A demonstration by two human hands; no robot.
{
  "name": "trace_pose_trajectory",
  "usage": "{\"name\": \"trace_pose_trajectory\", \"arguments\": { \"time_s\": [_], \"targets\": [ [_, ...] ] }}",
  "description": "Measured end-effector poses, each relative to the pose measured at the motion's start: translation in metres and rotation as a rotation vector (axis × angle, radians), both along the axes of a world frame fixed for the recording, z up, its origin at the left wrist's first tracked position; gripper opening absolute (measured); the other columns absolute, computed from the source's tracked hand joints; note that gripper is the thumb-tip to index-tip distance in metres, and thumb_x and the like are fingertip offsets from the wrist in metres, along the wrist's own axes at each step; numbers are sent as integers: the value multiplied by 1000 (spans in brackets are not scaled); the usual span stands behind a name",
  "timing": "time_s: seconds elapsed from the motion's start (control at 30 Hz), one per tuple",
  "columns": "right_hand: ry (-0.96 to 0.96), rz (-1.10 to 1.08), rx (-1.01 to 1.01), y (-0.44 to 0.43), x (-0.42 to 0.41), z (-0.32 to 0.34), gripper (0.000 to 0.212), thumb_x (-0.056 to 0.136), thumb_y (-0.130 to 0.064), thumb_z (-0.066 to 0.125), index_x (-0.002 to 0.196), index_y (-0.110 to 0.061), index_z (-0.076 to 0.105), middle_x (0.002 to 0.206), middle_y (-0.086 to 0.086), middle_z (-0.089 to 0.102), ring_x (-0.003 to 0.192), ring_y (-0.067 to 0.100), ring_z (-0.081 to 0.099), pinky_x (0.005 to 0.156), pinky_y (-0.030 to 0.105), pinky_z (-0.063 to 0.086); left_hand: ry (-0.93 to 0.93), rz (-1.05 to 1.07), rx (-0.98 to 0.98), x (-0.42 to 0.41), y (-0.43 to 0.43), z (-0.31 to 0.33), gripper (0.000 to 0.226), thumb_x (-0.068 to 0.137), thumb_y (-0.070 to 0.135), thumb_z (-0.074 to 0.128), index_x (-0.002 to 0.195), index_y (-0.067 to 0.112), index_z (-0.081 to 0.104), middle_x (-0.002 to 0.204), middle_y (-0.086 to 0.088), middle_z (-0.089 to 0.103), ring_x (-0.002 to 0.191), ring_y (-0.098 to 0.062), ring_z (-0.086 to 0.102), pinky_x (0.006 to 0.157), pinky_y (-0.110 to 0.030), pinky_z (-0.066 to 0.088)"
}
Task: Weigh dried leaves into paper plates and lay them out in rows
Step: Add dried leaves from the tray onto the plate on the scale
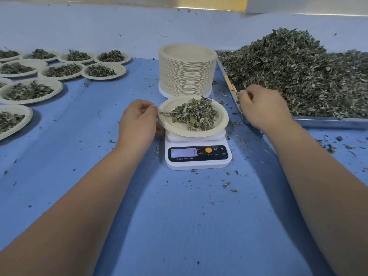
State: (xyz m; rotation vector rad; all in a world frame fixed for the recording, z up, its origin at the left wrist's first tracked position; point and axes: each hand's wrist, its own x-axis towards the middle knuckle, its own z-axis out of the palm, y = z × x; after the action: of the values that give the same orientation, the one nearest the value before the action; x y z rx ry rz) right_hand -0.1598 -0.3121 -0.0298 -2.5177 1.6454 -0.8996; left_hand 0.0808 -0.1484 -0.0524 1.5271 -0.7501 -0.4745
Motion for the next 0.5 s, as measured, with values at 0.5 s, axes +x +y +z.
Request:
{"name": "trace_pose_trajectory", "arguments": {
  "time_s": [0.5],
  "targets": [
    [83, 147, -352, 16, 24, 7, 37, 107, -31, 40, 75, -14, 41, 57, -2, 29, 61, 30, 39, 57, 36, 27, -28, -50, 65, -2, 2, 1, 9, 97, 27, 55, 98, 23, 63, 50, 8, 61, 41, -12, 53, 39, -23, 42]
  ]
}}
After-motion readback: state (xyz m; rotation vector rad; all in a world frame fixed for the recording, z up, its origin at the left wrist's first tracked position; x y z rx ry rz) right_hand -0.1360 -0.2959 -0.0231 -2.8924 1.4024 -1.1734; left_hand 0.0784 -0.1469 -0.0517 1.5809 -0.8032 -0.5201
